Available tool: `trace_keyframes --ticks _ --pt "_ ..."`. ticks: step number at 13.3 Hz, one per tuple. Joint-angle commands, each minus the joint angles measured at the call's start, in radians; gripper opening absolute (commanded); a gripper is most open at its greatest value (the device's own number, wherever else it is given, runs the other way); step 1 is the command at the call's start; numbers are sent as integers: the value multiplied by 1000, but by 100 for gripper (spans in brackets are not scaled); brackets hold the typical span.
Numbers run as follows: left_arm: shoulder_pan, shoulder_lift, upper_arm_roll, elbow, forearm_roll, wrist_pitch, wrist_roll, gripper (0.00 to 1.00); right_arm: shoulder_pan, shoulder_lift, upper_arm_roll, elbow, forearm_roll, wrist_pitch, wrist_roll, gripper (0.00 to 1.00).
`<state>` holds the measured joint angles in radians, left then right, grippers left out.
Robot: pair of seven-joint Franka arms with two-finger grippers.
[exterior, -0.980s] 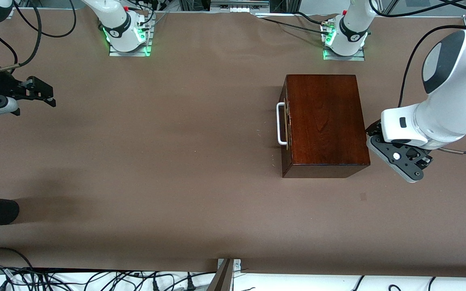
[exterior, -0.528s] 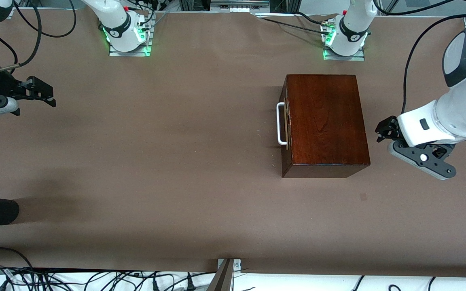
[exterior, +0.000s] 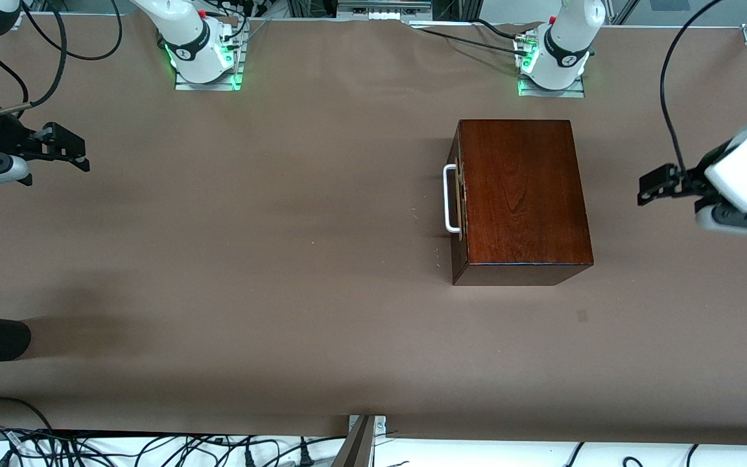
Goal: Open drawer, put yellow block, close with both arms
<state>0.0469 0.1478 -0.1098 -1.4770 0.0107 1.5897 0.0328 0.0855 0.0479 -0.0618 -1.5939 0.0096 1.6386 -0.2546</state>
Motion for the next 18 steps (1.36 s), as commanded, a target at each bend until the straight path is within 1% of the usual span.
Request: trace_keyframes --ticks 1,2,3,4,5,6,11,18 --pt "-62 -166 50 -254 -9 148 -71 100 -6 9 8 22 -11 -8 9 100" --pt "-65 -197 50 -305 5 186 -74 100 -6 9 8 22 -11 -8 9 100" --pt "-71 -230 50 -356 44 231 -74 100 -6 9 8 22 -11 -6 9 100" --pt "-87 -234 59 -364 61 242 -71 100 -6 9 8 22 -11 -6 9 100" --pt "-91 -229 79 -362 61 243 -70 100 -6 9 8 22 -11 -8 9 100" --pt "-91 -225 82 -362 55 243 -70 100 -6 9 8 22 -11 -6 9 100" --pt "-81 -195 81 -341 51 231 -54 100 -6 9 8 22 -11 -6 9 100" --pt "-81 -185 76 -321 49 211 -54 100 -6 9 8 22 -11 -6 9 100"
